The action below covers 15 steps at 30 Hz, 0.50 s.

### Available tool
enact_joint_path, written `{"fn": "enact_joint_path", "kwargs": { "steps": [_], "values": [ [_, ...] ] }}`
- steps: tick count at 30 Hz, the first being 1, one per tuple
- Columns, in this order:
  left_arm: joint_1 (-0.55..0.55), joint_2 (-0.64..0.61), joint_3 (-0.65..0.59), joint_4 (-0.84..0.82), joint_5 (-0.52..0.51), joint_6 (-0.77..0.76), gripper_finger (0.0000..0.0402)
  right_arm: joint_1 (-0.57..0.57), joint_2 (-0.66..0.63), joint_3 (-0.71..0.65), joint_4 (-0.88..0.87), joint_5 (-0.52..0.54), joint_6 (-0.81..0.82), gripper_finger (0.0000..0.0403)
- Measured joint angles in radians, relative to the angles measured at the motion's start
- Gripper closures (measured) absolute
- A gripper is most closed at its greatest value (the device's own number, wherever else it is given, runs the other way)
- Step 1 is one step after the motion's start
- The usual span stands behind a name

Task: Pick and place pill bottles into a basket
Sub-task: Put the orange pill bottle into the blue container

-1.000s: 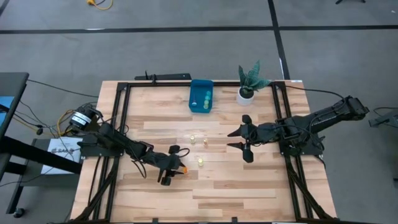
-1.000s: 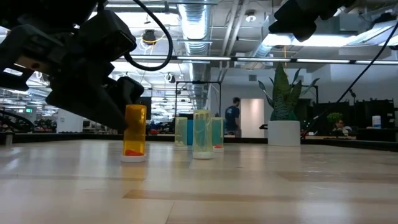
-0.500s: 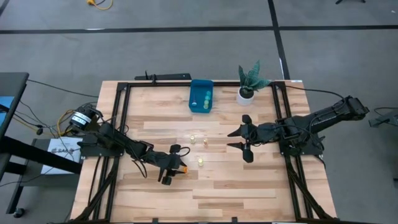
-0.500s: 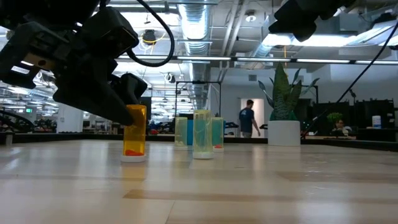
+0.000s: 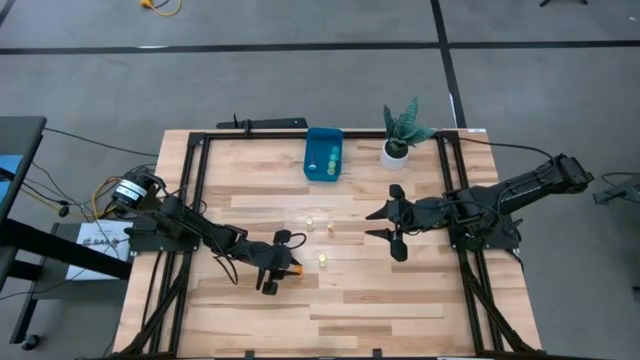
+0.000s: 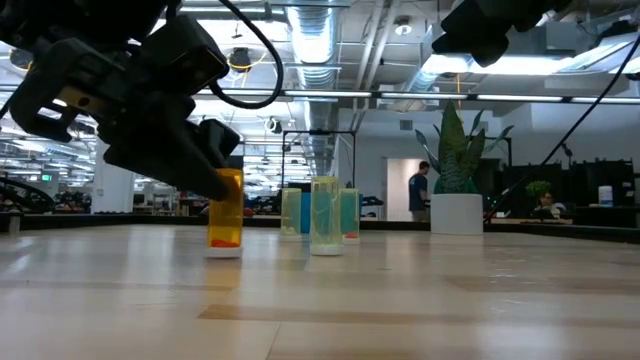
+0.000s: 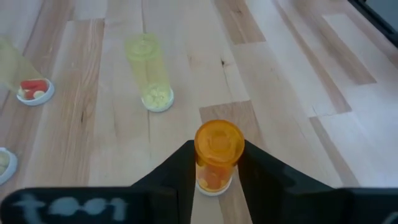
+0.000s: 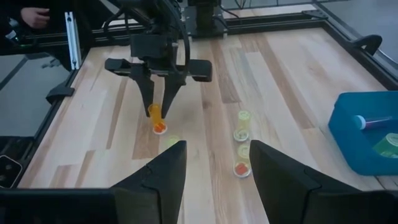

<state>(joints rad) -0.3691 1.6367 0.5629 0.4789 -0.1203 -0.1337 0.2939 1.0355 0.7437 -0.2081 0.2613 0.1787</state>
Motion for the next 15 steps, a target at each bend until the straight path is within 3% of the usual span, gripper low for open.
{"fn": "enact_joint_path", "kwargs": {
  "steps": [8, 15],
  "values": [
    [0.000, 0.000, 0.006, 0.051, -0.003, -0.005, 0.0312, -0.039, 0.000, 0.000, 0.011, 0.002, -0.002, 0.0234],
    [0.001, -0.001, 0.112, -0.071, -0.025, 0.021, 0.0306, -0.082, 0.000, 0.000, 0.011, 0.002, -0.003, 0.0234]
  ]
}}
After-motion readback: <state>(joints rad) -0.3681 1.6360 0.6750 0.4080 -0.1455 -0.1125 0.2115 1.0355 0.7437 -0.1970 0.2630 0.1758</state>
